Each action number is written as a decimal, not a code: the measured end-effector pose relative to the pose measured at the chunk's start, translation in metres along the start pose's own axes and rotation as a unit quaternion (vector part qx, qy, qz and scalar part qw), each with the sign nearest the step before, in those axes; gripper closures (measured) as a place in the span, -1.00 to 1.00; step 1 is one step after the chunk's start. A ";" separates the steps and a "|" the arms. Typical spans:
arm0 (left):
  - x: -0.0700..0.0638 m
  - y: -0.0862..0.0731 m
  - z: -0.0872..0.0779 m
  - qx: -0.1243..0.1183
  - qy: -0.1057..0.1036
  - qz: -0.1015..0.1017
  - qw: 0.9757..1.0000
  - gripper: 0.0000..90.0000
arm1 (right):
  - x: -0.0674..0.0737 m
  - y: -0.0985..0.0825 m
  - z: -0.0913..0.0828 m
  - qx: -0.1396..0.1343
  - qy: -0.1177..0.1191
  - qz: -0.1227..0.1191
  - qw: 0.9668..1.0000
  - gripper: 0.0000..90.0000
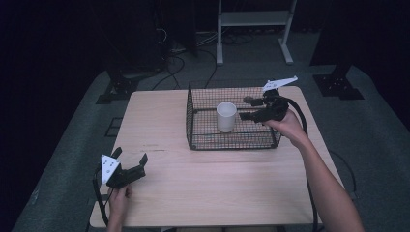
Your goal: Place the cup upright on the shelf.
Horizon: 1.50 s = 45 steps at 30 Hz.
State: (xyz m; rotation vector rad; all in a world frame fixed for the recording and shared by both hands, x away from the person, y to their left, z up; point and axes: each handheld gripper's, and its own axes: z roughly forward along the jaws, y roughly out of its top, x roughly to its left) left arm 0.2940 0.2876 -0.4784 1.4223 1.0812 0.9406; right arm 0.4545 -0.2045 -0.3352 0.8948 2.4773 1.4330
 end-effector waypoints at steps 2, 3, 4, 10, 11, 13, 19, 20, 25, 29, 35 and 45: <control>0.000 0.000 0.000 0.000 0.000 0.000 1.000 -1.00 | 0.001 -0.003 -0.001 -0.001 0.003 -0.001 1.000 -0.71; 0.000 0.000 0.000 0.000 0.000 0.000 1.000 -1.00 | 0.002 -0.005 -0.002 0.000 0.003 0.000 1.000 -0.71; 0.000 0.000 0.000 0.000 0.000 0.000 1.000 -1.00 | 0.002 -0.006 -0.002 -0.001 0.004 -0.001 1.000 -0.71; 0.000 0.000 0.000 0.000 0.000 0.000 1.000 -1.00 | 0.008 -0.013 -0.005 0.002 0.012 -0.006 1.000 -0.71; 0.000 0.000 0.000 0.000 0.000 0.000 1.000 -1.00 | 0.009 -0.014 -0.006 0.003 0.011 -0.008 1.000 -0.71; 0.000 0.000 0.000 0.001 0.001 0.001 1.000 -1.00 | 0.010 -0.016 -0.007 0.001 0.015 -0.008 1.000 -0.71; 0.000 0.000 0.000 0.000 0.000 0.000 1.000 -1.00 | 0.016 -0.020 -0.014 0.001 0.016 -0.015 1.000 -0.71; 0.000 0.000 0.000 0.000 0.000 0.000 1.000 -1.00 | 0.017 -0.021 -0.015 0.001 0.019 -0.014 1.000 -0.71; 0.000 0.000 0.000 0.000 0.001 0.001 1.000 -1.00 | 0.020 -0.029 -0.018 0.002 0.020 -0.018 1.000 -0.71; 0.000 0.000 0.000 0.000 0.001 0.000 1.000 -1.00 | 0.022 -0.034 -0.020 0.001 0.025 -0.014 1.000 -0.71; 0.000 0.000 0.000 0.000 0.001 0.000 1.000 -1.00 | 0.028 -0.041 -0.024 0.000 0.037 -0.015 0.999 -0.71; -0.001 0.000 0.000 0.001 0.001 0.001 1.000 -1.00 | 0.036 -0.058 -0.032 -0.004 0.042 -0.015 0.999 -0.71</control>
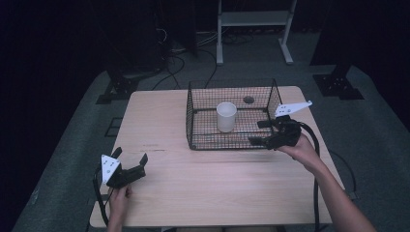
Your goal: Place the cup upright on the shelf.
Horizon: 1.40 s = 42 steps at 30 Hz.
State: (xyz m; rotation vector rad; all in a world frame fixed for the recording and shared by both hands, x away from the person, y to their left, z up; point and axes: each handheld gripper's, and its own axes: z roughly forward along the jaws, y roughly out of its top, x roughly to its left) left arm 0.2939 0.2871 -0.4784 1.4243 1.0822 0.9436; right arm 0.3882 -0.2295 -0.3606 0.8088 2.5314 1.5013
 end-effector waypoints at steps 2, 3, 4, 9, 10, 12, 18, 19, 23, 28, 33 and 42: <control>0.000 0.000 0.000 0.000 0.000 0.000 1.000 -1.00 | -0.001 -0.005 -0.001 0.002 -0.002 0.002 1.000 -0.71; 0.000 0.000 0.000 0.000 0.000 -0.001 1.000 -1.00 | -0.002 -0.007 -0.001 0.002 -0.002 0.004 1.000 -0.71; 0.000 0.000 0.000 0.000 0.000 -0.001 1.000 -1.00 | -0.002 -0.010 -0.001 0.005 -0.004 0.005 1.000 -0.71; 0.000 0.000 0.000 0.000 0.000 0.000 1.000 -1.00 | -0.005 -0.021 0.000 0.012 -0.006 0.013 1.000 -0.71; 0.000 0.000 0.000 0.000 0.000 0.001 1.000 -1.00 | -0.005 -0.023 -0.001 0.012 -0.004 0.015 1.000 -0.71; 0.000 0.000 0.000 0.001 0.000 0.001 1.000 -1.00 | -0.004 -0.025 -0.001 0.014 -0.007 0.014 1.000 -0.71; 0.000 0.000 0.000 0.001 0.000 0.002 1.000 -1.00 | -0.001 -0.030 -0.004 0.016 -0.011 0.009 1.000 -0.72; 0.000 0.000 0.000 0.001 0.000 0.002 1.000 -1.00 | 0.000 -0.030 -0.005 0.016 -0.012 0.008 1.000 -0.72; 0.000 0.000 0.000 0.001 0.000 0.001 1.000 -1.00 | 0.002 -0.033 -0.007 0.011 -0.011 0.005 1.000 -0.72; 0.000 0.000 0.000 0.001 0.000 0.001 1.000 -1.00 | 0.002 -0.039 -0.009 0.012 -0.013 0.007 1.000 -0.72; 0.000 0.000 0.000 0.001 0.001 0.002 1.000 -1.00 | 0.003 -0.044 -0.012 0.013 -0.009 0.007 1.000 -0.72; 0.000 0.000 0.000 0.001 0.000 0.002 1.000 -1.00 | 0.004 -0.054 -0.016 0.011 -0.014 0.011 1.000 -0.72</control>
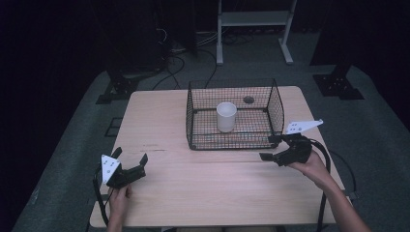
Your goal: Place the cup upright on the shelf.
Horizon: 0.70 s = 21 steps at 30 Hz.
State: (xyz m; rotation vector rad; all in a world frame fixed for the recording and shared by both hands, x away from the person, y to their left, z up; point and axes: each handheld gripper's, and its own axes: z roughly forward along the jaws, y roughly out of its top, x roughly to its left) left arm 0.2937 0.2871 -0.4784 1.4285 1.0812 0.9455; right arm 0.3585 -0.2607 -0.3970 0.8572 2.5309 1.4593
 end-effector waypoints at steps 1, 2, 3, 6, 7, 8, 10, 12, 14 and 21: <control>0.000 0.000 0.000 0.000 0.001 0.000 1.000 -1.00 | -0.001 -0.002 0.000 0.001 0.001 0.002 1.000 -0.72; 0.000 0.000 0.000 0.000 0.000 0.000 1.000 -1.00 | -0.001 -0.005 -0.001 0.001 -0.001 0.004 1.000 -0.72; 0.000 0.000 0.000 0.000 0.000 0.000 1.000 -1.00 | -0.001 -0.007 -0.001 0.003 -0.001 0.005 1.000 -0.72; 0.000 0.000 0.000 -0.001 0.000 0.000 1.000 -1.00 | -0.001 -0.011 -0.003 0.006 -0.004 0.006 1.000 -0.72; 0.000 0.000 0.000 -0.001 0.001 0.000 1.000 -1.00 | -0.001 -0.012 -0.004 0.005 -0.004 0.006 1.000 -0.72; 0.000 0.000 0.000 -0.001 0.001 0.000 1.000 -1.00 | -0.001 -0.014 -0.005 0.002 -0.007 0.005 1.000 -0.72; 0.000 0.000 0.000 -0.001 0.001 0.000 1.000 -1.00 | 0.000 -0.017 -0.007 -0.004 -0.006 0.007 1.000 -0.72; 0.000 0.000 0.000 -0.001 0.001 0.000 1.000 -1.00 | 0.001 -0.019 -0.009 -0.006 -0.009 0.003 1.000 -0.72; 0.000 0.000 0.000 -0.001 0.001 0.000 1.000 -1.00 | 0.002 -0.022 -0.010 -0.009 -0.011 0.004 1.000 -0.72; 0.000 0.000 0.000 -0.001 0.001 0.000 1.000 -1.00 | 0.000 -0.034 -0.014 -0.010 -0.022 0.015 1.000 -0.72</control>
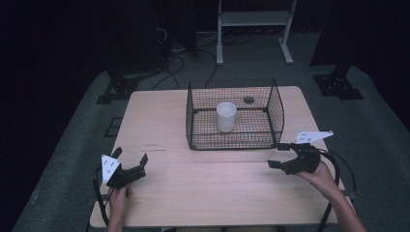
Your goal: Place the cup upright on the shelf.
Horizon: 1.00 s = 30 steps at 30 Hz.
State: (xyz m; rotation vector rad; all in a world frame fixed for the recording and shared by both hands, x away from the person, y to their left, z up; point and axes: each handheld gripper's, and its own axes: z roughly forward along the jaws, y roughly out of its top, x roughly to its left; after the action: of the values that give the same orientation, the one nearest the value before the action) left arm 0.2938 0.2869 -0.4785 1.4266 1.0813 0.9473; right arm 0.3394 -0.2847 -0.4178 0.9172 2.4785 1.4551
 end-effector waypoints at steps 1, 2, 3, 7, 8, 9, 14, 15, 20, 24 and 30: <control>0.000 0.000 0.000 0.000 0.000 0.000 1.000 -1.00 | 0.000 -0.002 0.000 -0.002 0.001 0.002 1.000 -0.72; 0.000 0.000 0.000 0.000 0.000 0.000 1.000 -1.00 | 0.000 -0.004 -0.001 -0.002 0.000 0.003 1.000 -0.72; 0.000 0.000 0.000 0.000 0.000 0.000 1.000 -1.00 | 0.000 -0.006 -0.001 -0.003 -0.002 0.003 1.000 -0.72; 0.000 0.000 0.000 0.000 0.000 0.001 1.000 -1.00 | 0.001 -0.014 -0.004 -0.009 -0.007 0.006 1.000 -0.72; 0.000 0.000 0.000 0.000 0.000 0.001 1.000 -1.00 | 0.002 -0.015 -0.006 -0.011 -0.010 0.007 1.000 -0.71; 0.000 0.000 0.000 0.000 0.000 0.001 1.000 -1.00 | 0.002 -0.016 -0.007 -0.011 -0.011 0.007 1.000 -0.72; 0.000 0.000 0.000 0.000 0.000 0.001 1.000 -1.00 | 0.003 -0.026 -0.010 -0.020 -0.017 0.014 1.000 -0.71; 0.000 0.000 0.000 0.000 0.000 0.001 1.000 -1.00 | 0.004 -0.028 -0.011 -0.022 -0.020 0.013 0.999 -0.72; 0.000 0.000 0.000 0.000 0.000 0.000 1.000 -1.00 | 0.013 -0.040 -0.017 -0.042 -0.035 0.010 0.998 -0.71; 0.000 0.000 0.000 0.000 0.000 0.001 1.000 -1.00 | 0.016 -0.046 -0.019 -0.051 -0.044 0.010 0.998 -0.72; 0.000 0.000 0.000 0.000 0.000 0.000 1.000 -1.00 | 0.024 -0.059 -0.022 -0.090 -0.054 0.024 0.994 -0.71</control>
State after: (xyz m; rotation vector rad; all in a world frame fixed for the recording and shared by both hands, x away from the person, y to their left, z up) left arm 0.2938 0.2869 -0.4785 1.4257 1.0821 0.9470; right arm 0.2856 -0.3087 -0.4508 0.9970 2.2217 1.5685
